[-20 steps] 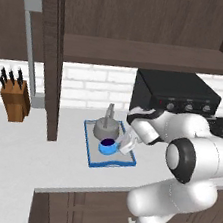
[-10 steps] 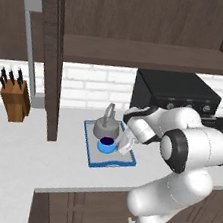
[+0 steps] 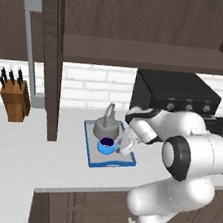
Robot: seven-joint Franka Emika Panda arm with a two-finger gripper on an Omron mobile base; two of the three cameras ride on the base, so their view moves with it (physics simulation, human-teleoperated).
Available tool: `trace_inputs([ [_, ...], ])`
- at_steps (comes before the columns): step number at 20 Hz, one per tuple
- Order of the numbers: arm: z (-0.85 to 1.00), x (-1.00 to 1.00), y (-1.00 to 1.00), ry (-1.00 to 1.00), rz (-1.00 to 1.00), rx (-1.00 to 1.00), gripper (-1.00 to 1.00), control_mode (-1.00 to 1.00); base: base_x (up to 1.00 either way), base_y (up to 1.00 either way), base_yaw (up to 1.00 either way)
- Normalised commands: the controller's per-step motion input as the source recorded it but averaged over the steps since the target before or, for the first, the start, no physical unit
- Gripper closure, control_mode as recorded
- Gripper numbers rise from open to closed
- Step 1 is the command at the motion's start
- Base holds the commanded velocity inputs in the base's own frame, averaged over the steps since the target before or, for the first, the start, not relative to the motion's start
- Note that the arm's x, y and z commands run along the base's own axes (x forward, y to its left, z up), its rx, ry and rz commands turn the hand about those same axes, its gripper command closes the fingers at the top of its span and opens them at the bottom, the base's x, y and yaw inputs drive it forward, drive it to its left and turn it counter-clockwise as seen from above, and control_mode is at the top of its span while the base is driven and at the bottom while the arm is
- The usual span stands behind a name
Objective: Pick the kettle from the counter and place it on the tray. Then pick the mug from the cabinet and place it on the tray. Then close the cabinet doors.
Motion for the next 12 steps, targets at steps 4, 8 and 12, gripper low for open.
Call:
trace_inputs([
  [4, 0.63, -0.10, -0.05, 0.00, 0.03, 0.00, -1.00, -1.00, 0.00, 0.00, 0.00],
  [8, 0.78, -0.43, -0.09, -0.03, 0.11, 0.01, -1.00, -1.00, 0.00, 0.00, 0.00],
  [12, 0.65, -0.73, -0.01, -0.06, 0.21, 0.00, -1.00, -1.00, 0.00, 0.00, 0.00],
])
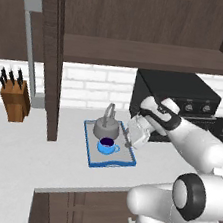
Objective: Pick the kettle from the counter and place it on the tray. Then pick the mug from the cabinet and place it on the tray. Then close the cabinet doors.
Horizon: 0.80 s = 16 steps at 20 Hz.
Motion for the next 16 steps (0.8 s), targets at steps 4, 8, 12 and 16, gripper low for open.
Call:
trace_inputs([
  [4, 0.48, -0.72, -0.01, -0.01, 0.25, 0.00, -1.00, -1.00, 0.00, 0.00, 0.00],
  [8, 0.47, -0.76, 0.00, 0.00, 0.24, 0.10, -1.00, -1.00, 0.00, 0.00, 0.00],
  [12, 0.49, -0.77, 0.02, -0.14, 0.16, 0.08, -1.00, -1.00, 0.00, 0.00, 0.00],
  [16, 0.54, -0.61, 0.13, -0.28, 0.10, 0.01, -1.00, -1.00, 0.00, 0.00, 0.00],
])
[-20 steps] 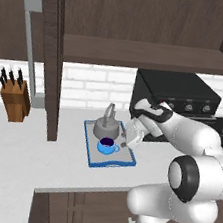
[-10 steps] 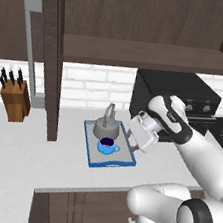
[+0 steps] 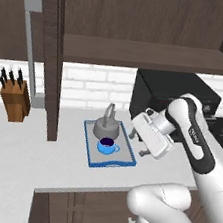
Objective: Pick the kettle from the counter and place it on the tray. Then pick the mug from the cabinet and place it on the tray. Then close the cabinet doors.
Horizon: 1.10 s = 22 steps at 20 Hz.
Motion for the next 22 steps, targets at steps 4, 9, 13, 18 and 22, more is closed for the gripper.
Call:
trace_inputs([
  [4, 0.53, -0.56, 0.10, -0.24, 0.01, 0.00, -1.00, -1.00, 0.00, 0.00, 0.00],
  [9, 0.50, -0.46, 0.12, -0.22, 0.00, 0.00, -1.00, -1.00, 0.00, 0.00, 0.00],
  [13, 0.48, -0.41, 0.06, -0.21, 0.00, 0.01, -1.00, -1.00, 0.00, 0.00, 0.00],
  [18, 0.40, -0.54, 0.01, -0.22, 0.05, 0.06, -1.00, -1.00, 0.00, 0.00, 0.00],
  [22, 0.44, -0.45, 0.15, -0.27, 0.07, 0.00, -1.00, -1.00, 0.00, 0.00, 0.00],
])
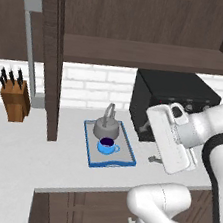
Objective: Pick the kettle from the counter and place it on the tray. Then pick the mug from the cabinet and place it on the tray. Then close the cabinet doors.
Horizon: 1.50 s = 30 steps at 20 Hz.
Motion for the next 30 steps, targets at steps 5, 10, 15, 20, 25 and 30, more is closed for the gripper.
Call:
trace_inputs([
  [5, 0.36, -0.34, 0.13, -0.17, 0.09, 0.01, -1.00, -1.00, 0.00, 0.00, 0.00],
  [10, 0.25, -0.34, 0.24, -0.29, 0.15, 0.03, -1.00, -1.00, 0.00, 0.00, 0.00],
  [15, 0.27, -0.27, 0.55, -0.27, 0.10, 0.00, -1.00, -1.00, 0.00, 0.00, 0.00],
  [20, 0.30, -0.42, 0.45, -0.11, 0.09, 0.05, -1.00, -1.00, 0.00, 0.00, 0.00],
  [25, 0.21, -0.34, 0.76, 0.00, 0.07, 0.00, -1.00, -1.00, 0.00, 0.00, 0.00],
  [30, 0.25, -0.31, 0.68, -0.01, 0.01, 0.01, -1.00, -1.00, 0.00, 0.00, 0.00],
])
